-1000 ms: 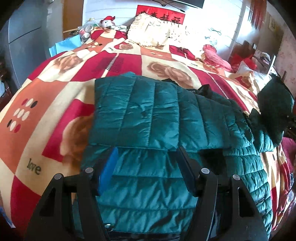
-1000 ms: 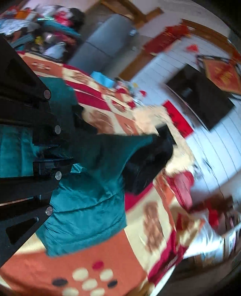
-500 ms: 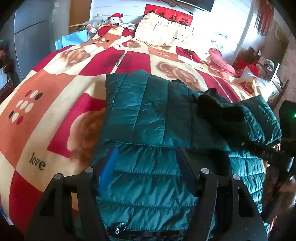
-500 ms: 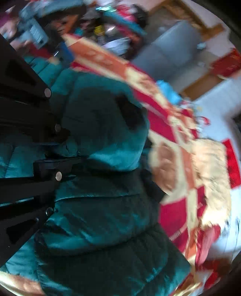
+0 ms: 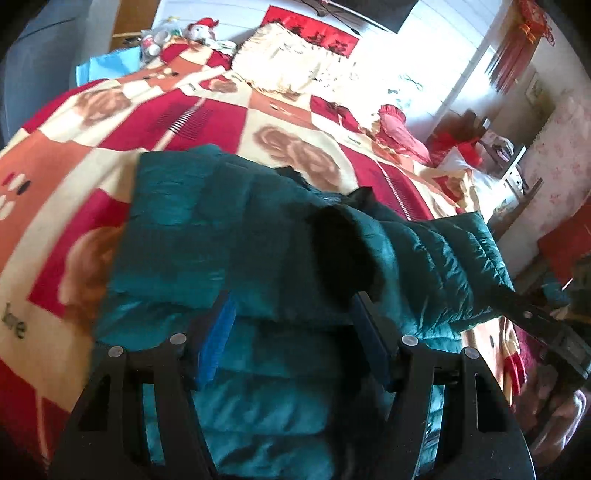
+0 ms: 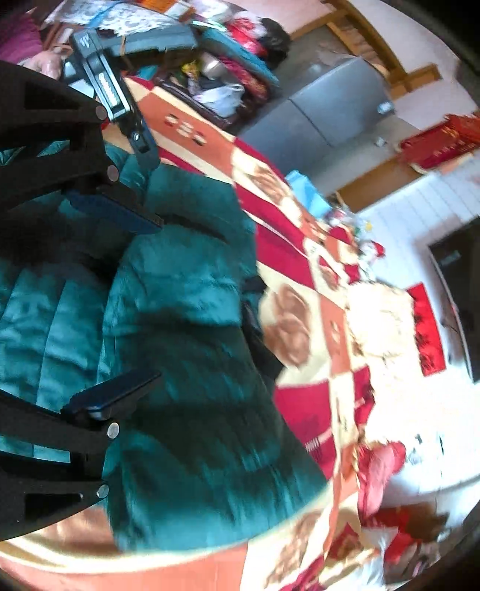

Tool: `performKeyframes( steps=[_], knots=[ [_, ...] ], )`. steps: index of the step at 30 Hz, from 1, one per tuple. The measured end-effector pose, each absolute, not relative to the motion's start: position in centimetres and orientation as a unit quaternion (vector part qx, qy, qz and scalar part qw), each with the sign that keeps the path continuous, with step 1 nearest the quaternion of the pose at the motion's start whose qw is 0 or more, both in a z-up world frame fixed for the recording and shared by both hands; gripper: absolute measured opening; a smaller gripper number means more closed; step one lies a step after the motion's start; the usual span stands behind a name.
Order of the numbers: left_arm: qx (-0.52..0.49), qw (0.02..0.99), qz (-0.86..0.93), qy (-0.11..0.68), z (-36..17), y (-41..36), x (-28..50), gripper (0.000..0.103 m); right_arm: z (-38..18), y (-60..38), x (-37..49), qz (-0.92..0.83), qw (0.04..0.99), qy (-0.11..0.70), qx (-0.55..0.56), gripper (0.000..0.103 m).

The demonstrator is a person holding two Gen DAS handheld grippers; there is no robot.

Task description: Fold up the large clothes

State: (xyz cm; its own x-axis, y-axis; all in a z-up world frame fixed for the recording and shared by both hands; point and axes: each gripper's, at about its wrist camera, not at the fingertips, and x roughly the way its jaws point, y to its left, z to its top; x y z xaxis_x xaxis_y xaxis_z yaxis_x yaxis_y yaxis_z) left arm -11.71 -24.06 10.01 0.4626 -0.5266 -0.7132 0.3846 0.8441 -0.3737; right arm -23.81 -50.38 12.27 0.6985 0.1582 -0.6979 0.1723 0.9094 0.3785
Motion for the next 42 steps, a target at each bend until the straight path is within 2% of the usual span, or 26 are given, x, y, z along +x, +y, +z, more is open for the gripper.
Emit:
performKeyframes(
  steps=[7, 19, 20, 21, 22, 23, 25, 30, 34, 37, 42],
  knots=[
    [-0.056, 0.847, -0.273, 0.453, 9.0, -29.0, -11.6, 0.065, 13.9, -53.5, -27.5, -0.025, 0.902, 0.366, 0.227, 0.074],
    [-0.029, 0.845, -0.269, 0.462, 7.0, -32.0, -10.6, 0.065, 13.6, -54.1, -28.6, -0.034, 0.903, 0.37, 0.214, 0.074],
    [-0.031, 0.845, -0.276, 0.458, 6.9, -32.0, -10.5, 0.062, 13.6, -54.2, -28.6, -0.035, 0.903, 0.37, 0.216, 0.074],
    [-0.034, 0.845, -0.284, 0.451, 7.0, -32.0, -10.5, 0.052, 13.6, -54.2, -28.7, -0.037, 0.903, 0.369, 0.217, 0.074],
    [-0.035, 0.844, -0.294, 0.447, 7.2, -31.9, -10.4, 0.028, 13.7, -54.3, -28.8, -0.038, 0.903, 0.368, 0.218, 0.074],
    [-0.035, 0.84, -0.3, 0.451, 7.4, -31.9, -10.1, 0.018, 13.8, -54.3, -28.9, -0.04, 0.904, 0.367, 0.217, 0.074],
    [-0.054, 0.835, -0.312, 0.449, 8.5, -30.9, -9.7, 0.013, 14.0, -54.4, -29.0, -0.044, 0.905, 0.365, 0.216, 0.074],
    [-0.074, 0.857, -0.305, 0.41, 12.2, -26.3, -8.9, 0.01, 15.0, -55.3, -29.3, -0.068, 0.91, 0.344, 0.223, 0.074],
    [-0.079, 0.875, -0.273, 0.392, 13.0, -21.0, -7.8, 0.01, 15.1, -56.6, -28.9, -0.091, 0.908, 0.326, 0.248, 0.075],
    [-0.062, 0.889, -0.24, 0.386, 12.3, -18.4, -7.1, 0.01, 14.6, -56.6, -27.7, -0.106, 0.902, 0.336, 0.25, 0.075],
    [-0.048, 0.88, -0.221, 0.418, 9.1, -17.6, -6.2, 0.01, 12.1, -54.2, -22.9, -0.084, 0.897, 0.375, 0.217, 0.074]
  ],
)
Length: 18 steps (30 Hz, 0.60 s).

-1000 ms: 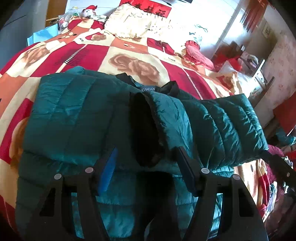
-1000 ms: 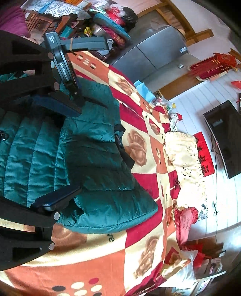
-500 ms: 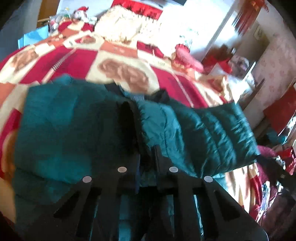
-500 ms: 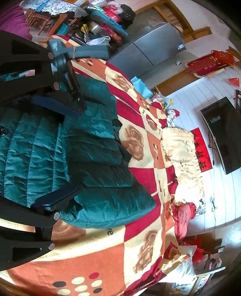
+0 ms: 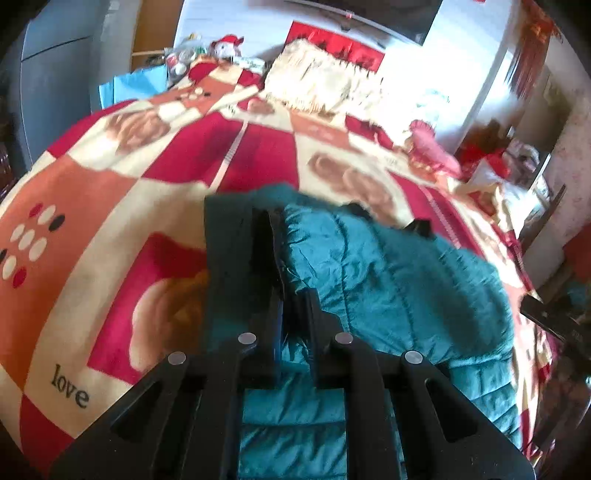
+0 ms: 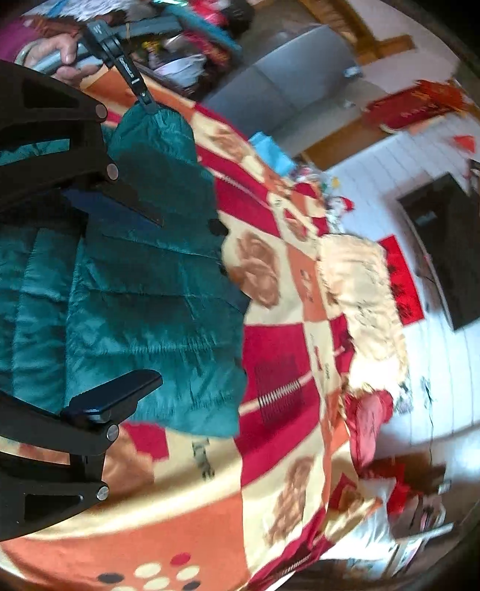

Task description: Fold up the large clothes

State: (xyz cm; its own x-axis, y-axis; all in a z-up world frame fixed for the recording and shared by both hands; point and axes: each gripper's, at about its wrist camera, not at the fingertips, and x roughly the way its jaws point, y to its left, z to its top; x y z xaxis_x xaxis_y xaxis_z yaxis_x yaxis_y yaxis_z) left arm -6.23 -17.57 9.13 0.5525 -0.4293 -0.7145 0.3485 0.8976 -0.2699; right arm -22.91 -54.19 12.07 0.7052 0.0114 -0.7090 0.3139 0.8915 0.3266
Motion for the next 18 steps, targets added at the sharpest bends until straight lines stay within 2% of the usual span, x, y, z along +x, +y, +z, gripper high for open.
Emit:
performKeyframes(
  steps=[6, 8, 12, 13, 15, 16, 17, 18],
  knots=[
    [-0.037, 0.87, -0.215, 0.443, 8.0, -17.6, -6.4, 0.013, 4.1, -50.8, -17.1, -0.104, 0.861, 0.475, 0.15, 0.074],
    [-0.035, 0.872, -0.213, 0.439, 8.8, -17.2, -6.6, 0.013, 4.3, -49.9, -17.1, -0.113, 0.867, 0.47, 0.119, 0.074],
    [-0.03, 0.889, -0.203, 0.408, 11.1, -16.7, -7.3, 0.014, 7.1, -51.0, -18.9, -0.102, 0.879, 0.442, 0.144, 0.074],
    [-0.031, 0.893, -0.204, 0.399, 11.6, -16.7, -7.4, 0.019, 8.0, -51.5, -19.4, -0.105, 0.885, 0.43, 0.147, 0.074],
    [-0.036, 0.9, -0.205, 0.382, 12.2, -17.1, -7.8, 0.044, 9.8, -52.6, -20.5, -0.122, 0.892, 0.409, 0.148, 0.074],
    [-0.04, 0.905, -0.203, 0.371, 12.3, -17.5, -7.9, 0.063, 10.5, -53.2, -20.6, -0.131, 0.894, 0.402, 0.15, 0.074],
    [-0.041, 0.909, -0.202, 0.361, 12.3, -17.9, -8.1, 0.069, 10.9, -53.8, -20.9, -0.142, 0.894, 0.397, 0.153, 0.074],
    [-0.04, 0.912, -0.203, 0.354, 12.2, -18.2, -8.1, 0.069, 11.2, -54.4, -20.7, -0.152, 0.891, 0.396, 0.159, 0.074]
  ],
)
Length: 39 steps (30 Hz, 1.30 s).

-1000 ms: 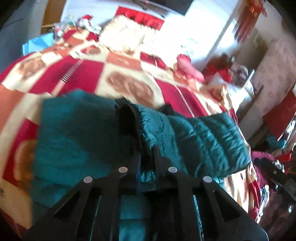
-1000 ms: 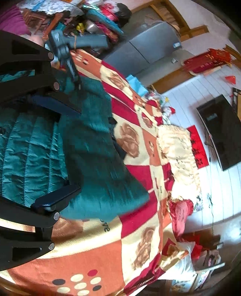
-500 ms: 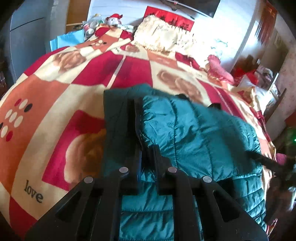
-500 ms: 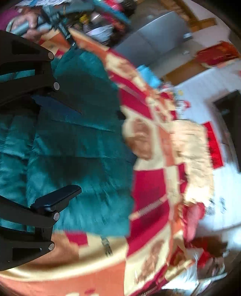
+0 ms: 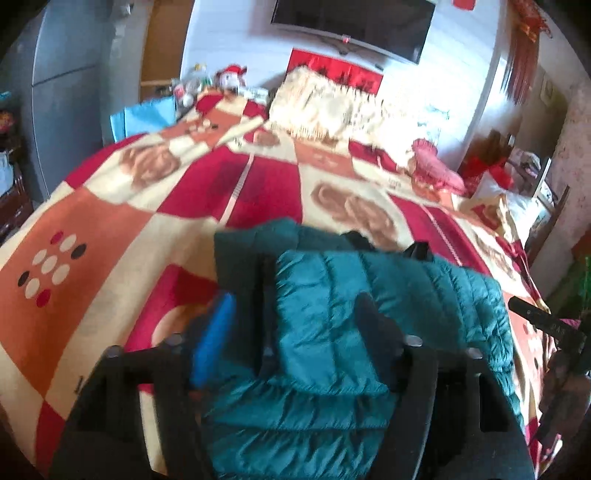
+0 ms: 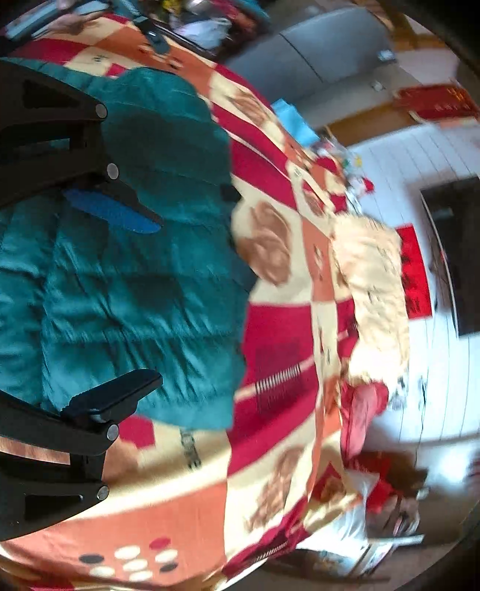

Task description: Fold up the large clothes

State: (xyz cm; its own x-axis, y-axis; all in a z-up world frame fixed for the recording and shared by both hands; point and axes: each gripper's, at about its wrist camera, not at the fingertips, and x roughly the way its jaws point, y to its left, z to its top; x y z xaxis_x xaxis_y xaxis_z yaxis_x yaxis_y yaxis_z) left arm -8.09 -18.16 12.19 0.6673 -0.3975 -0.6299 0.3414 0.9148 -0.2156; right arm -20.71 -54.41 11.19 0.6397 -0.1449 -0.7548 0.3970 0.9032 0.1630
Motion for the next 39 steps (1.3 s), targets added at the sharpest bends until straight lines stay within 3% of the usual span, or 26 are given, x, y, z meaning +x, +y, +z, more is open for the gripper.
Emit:
performKeyframes(
  steps=[9, 15, 25, 31, 34, 39],
  knots=[
    [0.077, 0.906, -0.15, 0.388, 6.8, -24.1, -3.7, 0.069, 6.9, -53.8, -15.4, -0.168, 0.876, 0.43, 0.139, 0.074],
    [0.047, 0.898, -0.156, 0.409, 5.1, -23.7, -1.6, 0.071, 3.6, -55.4, -13.1, -0.209, 0.86, 0.44, 0.15, 0.075],
    [0.062, 0.9, -0.155, 0.402, 4.8, -24.1, -2.1, 0.071, 8.0, -54.2, -18.5, -0.192, 0.883, 0.403, 0.146, 0.075],
    [0.068, 0.901, -0.154, 0.4, 4.6, -24.4, -2.2, 0.076, 4.6, -53.3, -19.5, -0.205, 0.855, 0.471, 0.076, 0.076],
    [0.069, 0.901, -0.152, 0.401, 4.5, -24.4, -2.2, 0.076, 3.5, -53.5, -19.8, -0.205, 0.855, 0.47, 0.079, 0.078],
    [0.067, 0.902, -0.152, 0.399, 4.3, -24.4, -2.3, 0.076, 6.3, -54.0, -21.8, -0.216, 0.864, 0.443, 0.102, 0.078]
  ],
)
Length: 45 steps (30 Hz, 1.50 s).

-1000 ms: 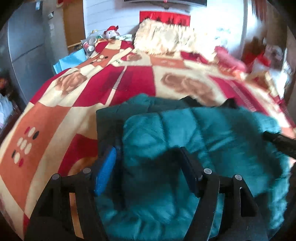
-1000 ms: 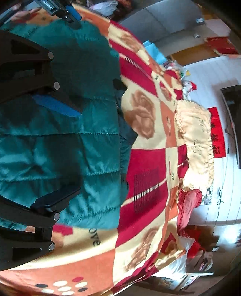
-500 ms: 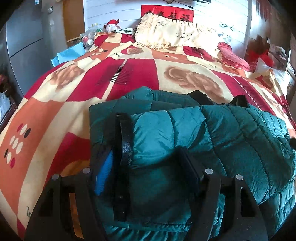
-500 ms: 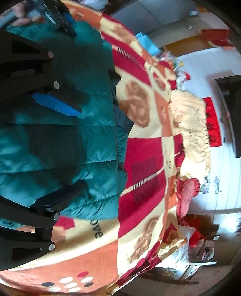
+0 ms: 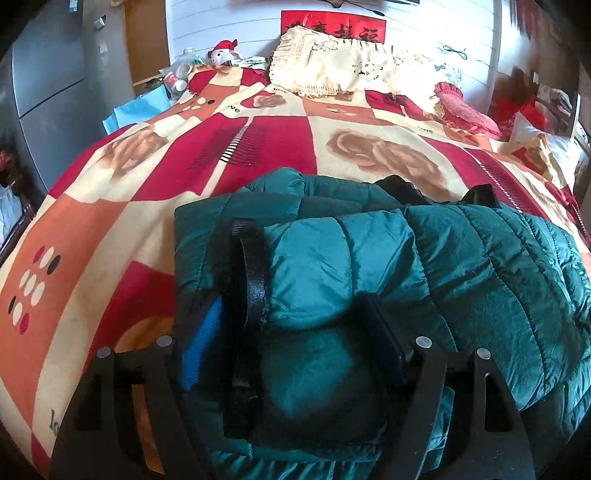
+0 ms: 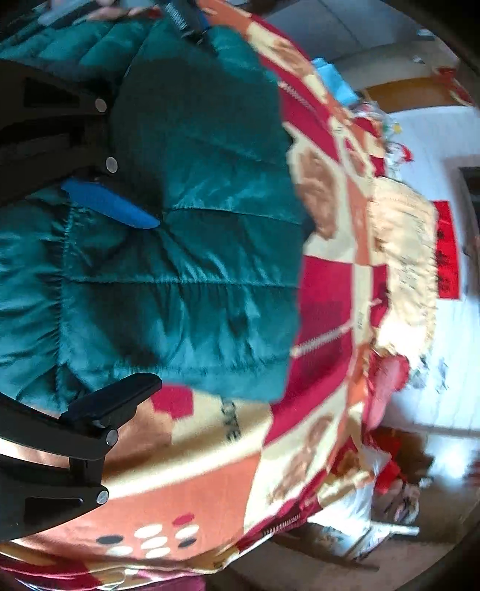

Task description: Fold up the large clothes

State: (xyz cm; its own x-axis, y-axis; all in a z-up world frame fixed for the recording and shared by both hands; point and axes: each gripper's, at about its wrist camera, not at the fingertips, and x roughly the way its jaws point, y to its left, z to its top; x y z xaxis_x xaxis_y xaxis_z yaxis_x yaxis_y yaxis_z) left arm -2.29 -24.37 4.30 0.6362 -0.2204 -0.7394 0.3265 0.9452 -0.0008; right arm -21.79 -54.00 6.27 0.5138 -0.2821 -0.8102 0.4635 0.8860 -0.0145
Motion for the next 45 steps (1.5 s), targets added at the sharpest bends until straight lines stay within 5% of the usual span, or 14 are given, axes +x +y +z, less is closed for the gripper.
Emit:
performKeyframes(
  steps=[9, 21, 45],
  knots=[
    [0.064, 0.899, -0.154, 0.405, 4.6, -24.0, -2.7, 0.078, 3.4, -54.3, -21.0, -0.228, 0.842, 0.475, 0.117, 0.078],
    [0.045, 0.9, -0.173, 0.398, 8.3, -19.4, -8.4, 0.078, 8.5, -52.4, -26.3, -0.219, 0.856, 0.445, 0.145, 0.079],
    [0.048, 0.896, -0.187, 0.401, 8.5, -15.8, -16.8, 0.078, 7.3, -46.8, -32.4, -0.189, 0.847, 0.478, 0.134, 0.08]
  ],
)
